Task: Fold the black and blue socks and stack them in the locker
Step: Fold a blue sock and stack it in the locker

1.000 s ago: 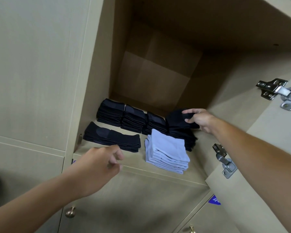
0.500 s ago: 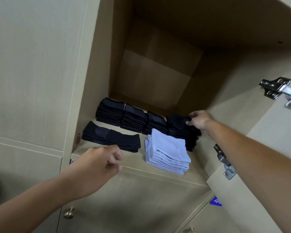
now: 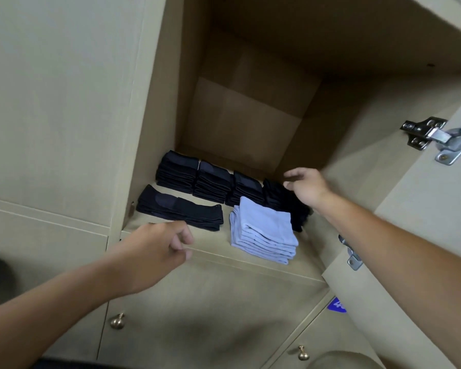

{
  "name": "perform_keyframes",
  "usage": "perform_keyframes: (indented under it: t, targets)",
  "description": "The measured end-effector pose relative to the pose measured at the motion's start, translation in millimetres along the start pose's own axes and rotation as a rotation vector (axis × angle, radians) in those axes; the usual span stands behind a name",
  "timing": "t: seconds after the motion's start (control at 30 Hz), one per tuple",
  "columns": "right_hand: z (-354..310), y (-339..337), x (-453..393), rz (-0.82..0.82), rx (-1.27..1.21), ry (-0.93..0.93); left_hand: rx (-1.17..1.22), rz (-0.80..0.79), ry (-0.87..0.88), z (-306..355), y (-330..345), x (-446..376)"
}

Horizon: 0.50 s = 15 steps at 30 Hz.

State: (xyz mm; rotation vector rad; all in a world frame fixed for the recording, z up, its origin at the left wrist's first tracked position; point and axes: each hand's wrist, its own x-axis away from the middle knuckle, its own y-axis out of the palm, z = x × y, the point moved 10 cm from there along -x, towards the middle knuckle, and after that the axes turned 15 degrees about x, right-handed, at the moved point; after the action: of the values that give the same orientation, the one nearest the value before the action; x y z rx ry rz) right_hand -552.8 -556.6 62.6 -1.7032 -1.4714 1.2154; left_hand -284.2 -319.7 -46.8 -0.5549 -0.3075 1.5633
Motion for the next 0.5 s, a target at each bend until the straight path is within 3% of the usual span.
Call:
perform_keyframes:
  t: [0.23,0.5]
  targets:
    - [-78,10,95,0.03,-0.162,-0.237,-0.019,0.026,0.002,-6,-22,13]
    - [-144,35,202,-0.002,-0.125,-0.533,-0.002,0.1,-0.034,-7,-59,39]
